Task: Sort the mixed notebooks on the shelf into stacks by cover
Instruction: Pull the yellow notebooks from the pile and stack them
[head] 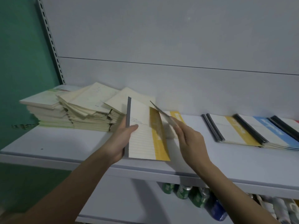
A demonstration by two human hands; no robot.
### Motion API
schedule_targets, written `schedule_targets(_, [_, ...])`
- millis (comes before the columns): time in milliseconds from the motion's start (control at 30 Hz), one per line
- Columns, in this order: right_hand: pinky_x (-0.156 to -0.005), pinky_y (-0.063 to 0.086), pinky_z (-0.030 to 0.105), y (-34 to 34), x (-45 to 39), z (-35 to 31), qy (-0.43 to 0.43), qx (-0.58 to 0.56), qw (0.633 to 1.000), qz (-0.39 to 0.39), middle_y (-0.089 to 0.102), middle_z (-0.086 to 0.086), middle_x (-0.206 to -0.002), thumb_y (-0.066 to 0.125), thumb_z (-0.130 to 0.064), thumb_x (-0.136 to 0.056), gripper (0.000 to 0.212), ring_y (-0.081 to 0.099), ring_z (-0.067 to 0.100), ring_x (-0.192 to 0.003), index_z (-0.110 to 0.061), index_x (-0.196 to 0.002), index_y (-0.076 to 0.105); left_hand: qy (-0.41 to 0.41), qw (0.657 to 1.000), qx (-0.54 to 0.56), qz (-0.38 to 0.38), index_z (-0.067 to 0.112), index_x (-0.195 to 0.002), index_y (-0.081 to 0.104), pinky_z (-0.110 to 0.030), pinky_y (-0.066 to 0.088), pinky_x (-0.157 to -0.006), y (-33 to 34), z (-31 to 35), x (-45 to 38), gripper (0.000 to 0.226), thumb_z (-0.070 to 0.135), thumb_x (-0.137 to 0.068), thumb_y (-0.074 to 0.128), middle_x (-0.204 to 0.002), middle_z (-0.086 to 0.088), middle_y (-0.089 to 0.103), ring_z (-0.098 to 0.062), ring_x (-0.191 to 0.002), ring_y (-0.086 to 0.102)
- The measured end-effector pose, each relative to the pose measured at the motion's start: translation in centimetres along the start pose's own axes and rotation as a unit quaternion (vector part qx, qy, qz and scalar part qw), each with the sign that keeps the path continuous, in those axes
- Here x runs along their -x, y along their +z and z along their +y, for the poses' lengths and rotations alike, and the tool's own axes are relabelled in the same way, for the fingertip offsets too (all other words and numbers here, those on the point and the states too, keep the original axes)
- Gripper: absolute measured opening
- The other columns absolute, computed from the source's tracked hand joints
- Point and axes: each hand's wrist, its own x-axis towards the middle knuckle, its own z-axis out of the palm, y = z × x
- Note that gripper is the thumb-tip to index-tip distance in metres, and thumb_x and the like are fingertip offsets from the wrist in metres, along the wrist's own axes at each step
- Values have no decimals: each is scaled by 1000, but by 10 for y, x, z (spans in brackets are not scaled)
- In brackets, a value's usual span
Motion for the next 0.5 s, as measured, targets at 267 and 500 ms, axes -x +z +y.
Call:
schedule_targets(267, [-110, 38, 30, 24, 29, -17, -191, 36, 970, -147, 49, -2, -146, 37, -38, -103, 43, 43, 17, -136, -21, -139, 54, 2, 999, 41, -25, 34, -132, 49, -43, 58, -83, 18, -4, -4, 43, 8, -97, 53, -119, 0, 70, -21, -103, 69])
schedule_targets(500, [-97, 40, 21, 19, -13, 9, 47, -133, 989, -55, 63, -10, -123, 36, -33, -102, 35, 54, 4, -114, -21, -121, 63, 34, 999, -1, 30, 30, -133, 47, -35, 54, -85, -5, 7, -8, 50, -2, -95, 49, -119, 3, 68, -18, -108, 65])
